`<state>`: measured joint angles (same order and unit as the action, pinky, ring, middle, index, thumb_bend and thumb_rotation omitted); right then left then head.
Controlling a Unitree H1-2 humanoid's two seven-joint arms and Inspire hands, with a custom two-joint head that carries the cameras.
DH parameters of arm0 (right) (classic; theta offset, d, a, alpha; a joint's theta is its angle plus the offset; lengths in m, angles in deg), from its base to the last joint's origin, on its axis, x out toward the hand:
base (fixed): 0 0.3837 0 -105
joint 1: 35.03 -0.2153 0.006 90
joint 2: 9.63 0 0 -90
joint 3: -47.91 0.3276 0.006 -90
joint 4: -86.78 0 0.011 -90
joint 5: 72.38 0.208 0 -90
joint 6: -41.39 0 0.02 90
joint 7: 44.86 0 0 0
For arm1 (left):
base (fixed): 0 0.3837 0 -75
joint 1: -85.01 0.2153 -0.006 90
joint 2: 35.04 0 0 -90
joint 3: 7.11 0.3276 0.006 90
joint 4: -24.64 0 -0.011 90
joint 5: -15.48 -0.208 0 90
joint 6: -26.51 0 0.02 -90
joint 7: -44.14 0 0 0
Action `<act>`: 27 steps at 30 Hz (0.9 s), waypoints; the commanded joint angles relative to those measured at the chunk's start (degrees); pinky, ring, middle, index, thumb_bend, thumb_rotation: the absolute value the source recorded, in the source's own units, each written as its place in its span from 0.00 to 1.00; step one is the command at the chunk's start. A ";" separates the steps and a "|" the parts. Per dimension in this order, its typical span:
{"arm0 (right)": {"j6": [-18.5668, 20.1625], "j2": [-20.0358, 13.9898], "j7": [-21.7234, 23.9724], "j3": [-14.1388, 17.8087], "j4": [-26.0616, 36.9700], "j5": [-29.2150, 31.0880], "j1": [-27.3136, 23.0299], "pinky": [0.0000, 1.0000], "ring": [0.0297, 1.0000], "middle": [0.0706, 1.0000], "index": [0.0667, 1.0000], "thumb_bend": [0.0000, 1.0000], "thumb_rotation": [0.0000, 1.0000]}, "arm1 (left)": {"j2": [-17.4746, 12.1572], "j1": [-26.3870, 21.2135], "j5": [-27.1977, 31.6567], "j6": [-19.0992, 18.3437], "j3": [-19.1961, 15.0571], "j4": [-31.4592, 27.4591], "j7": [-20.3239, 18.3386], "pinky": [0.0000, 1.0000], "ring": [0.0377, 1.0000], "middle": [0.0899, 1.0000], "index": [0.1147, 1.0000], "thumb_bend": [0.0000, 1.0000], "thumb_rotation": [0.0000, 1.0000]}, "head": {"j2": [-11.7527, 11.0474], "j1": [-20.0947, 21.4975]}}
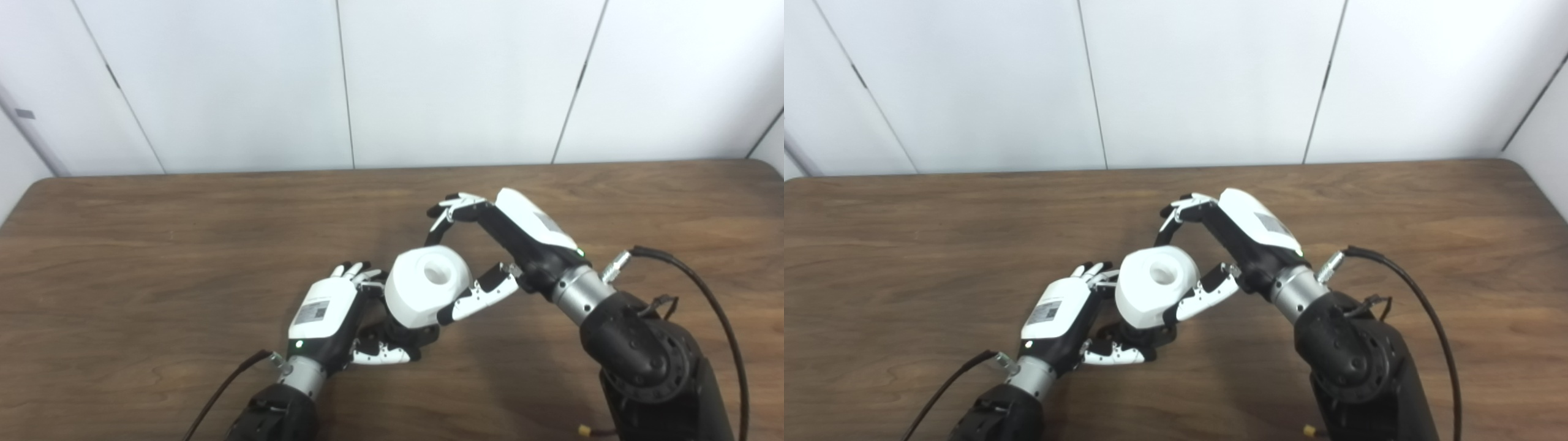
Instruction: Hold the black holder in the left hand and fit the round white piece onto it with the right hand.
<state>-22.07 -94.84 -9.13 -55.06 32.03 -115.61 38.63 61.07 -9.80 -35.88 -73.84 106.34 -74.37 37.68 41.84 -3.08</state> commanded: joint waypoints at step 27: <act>-4.12 0.47 -7.32 -4.70 -5.16 -2.47 0.57 0.78 0.88 0.79 0.44 0.52 0.14 | 0.39 -0.23 -1.80 -1.80 1.88 1.05 -1.47 1.00 0.96 0.84 0.42 0.52 0.06 | 0.78 0.97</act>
<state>-24.45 -94.25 -14.54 -60.02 26.22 -117.89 40.37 61.50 -10.18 -36.19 -74.82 107.10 -74.28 37.90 42.54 -2.02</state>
